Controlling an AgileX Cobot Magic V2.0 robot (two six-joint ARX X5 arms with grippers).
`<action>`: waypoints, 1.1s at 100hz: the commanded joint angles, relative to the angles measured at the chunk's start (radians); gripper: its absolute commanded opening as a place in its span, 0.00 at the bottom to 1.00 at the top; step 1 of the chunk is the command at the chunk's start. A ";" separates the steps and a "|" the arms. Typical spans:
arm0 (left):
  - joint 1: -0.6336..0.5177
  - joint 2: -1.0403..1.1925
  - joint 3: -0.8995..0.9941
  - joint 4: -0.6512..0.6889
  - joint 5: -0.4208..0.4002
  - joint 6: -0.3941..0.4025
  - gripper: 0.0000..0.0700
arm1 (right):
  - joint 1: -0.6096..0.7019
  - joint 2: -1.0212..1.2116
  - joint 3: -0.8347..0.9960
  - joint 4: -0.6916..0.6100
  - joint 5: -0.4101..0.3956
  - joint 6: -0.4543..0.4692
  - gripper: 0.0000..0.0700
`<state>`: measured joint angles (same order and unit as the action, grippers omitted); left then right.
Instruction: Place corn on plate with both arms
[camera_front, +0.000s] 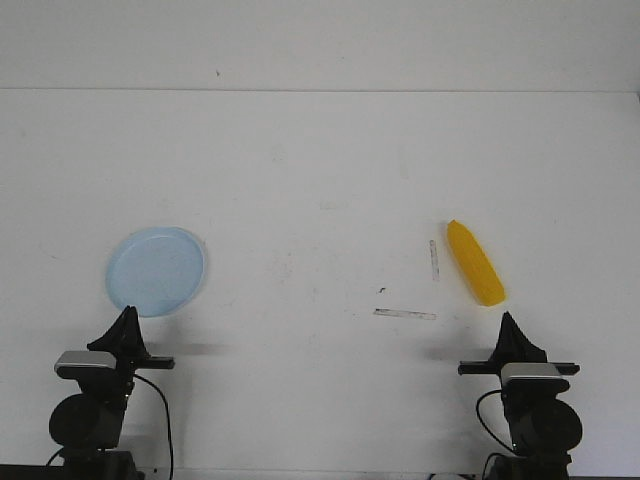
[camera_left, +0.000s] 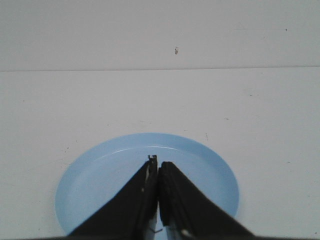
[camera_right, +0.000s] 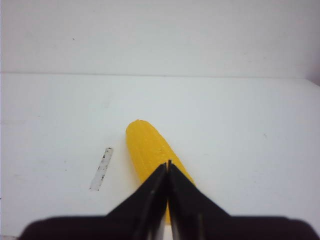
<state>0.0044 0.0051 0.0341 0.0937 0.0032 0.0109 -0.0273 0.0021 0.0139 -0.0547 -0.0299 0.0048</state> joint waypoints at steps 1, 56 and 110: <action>0.002 0.000 -0.021 0.012 0.000 -0.004 0.00 | 0.000 -0.001 -0.001 0.010 0.002 0.011 0.00; 0.002 0.000 -0.021 0.013 0.000 -0.004 0.00 | 0.000 -0.001 -0.001 0.010 0.002 0.011 0.00; 0.002 0.022 0.127 0.271 -0.021 -0.122 0.00 | 0.000 -0.001 -0.001 0.010 0.002 0.011 0.00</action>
<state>0.0044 0.0120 0.0788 0.3706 -0.0029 -0.1009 -0.0273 0.0021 0.0139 -0.0547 -0.0299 0.0048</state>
